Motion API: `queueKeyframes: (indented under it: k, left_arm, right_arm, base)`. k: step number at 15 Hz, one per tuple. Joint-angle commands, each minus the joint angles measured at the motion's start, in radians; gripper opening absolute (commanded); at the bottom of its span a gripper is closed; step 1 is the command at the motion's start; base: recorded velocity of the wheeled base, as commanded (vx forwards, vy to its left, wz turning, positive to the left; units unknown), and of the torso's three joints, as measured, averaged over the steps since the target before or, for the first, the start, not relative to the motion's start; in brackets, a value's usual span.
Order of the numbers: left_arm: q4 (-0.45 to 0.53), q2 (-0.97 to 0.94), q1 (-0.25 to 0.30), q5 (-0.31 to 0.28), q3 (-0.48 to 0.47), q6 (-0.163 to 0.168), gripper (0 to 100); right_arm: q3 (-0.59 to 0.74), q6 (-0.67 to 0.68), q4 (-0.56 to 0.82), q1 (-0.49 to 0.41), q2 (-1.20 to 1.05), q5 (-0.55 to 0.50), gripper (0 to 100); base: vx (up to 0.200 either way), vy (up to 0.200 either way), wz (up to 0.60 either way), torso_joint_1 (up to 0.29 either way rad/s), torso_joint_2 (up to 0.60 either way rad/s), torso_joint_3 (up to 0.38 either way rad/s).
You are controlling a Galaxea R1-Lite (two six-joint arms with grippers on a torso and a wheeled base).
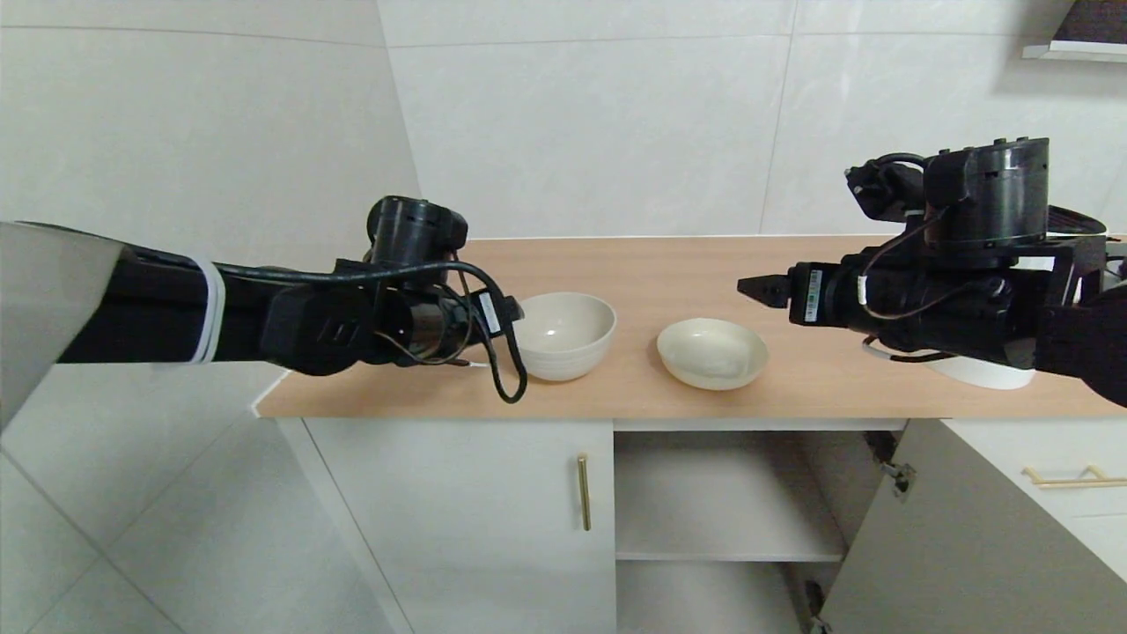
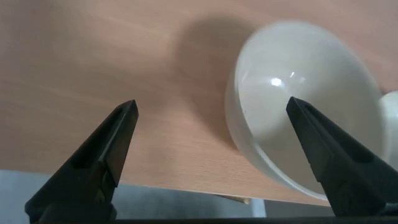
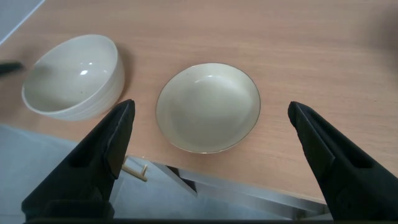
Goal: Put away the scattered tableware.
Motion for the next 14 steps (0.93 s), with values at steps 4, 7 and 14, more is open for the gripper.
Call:
queueKeyframes:
  k: [4,7,14]
  left_arm:
    - [-0.01,0.041,-0.008,-0.006,-0.001,0.0,100]
    - [-0.011,0.04,-0.023,-0.007,-0.001,0.002,0]
    - [-0.013,0.014,-0.032,-0.006,0.006,-0.001,0]
  right_arm:
    - [0.003,0.0,0.0,0.002,-0.005,0.006,100]
    - [0.003,0.0,0.0,0.002,-0.005,0.006,100]
    - [0.003,0.0,0.001,0.002,-0.011,0.006,100]
  base:
    - [0.0,0.0,0.0,0.0,0.0,0.0]
    - [0.0,0.0,0.0,0.0,0.0,0.0]
    - [0.0,0.0,0.0,0.0,0.0,0.0]
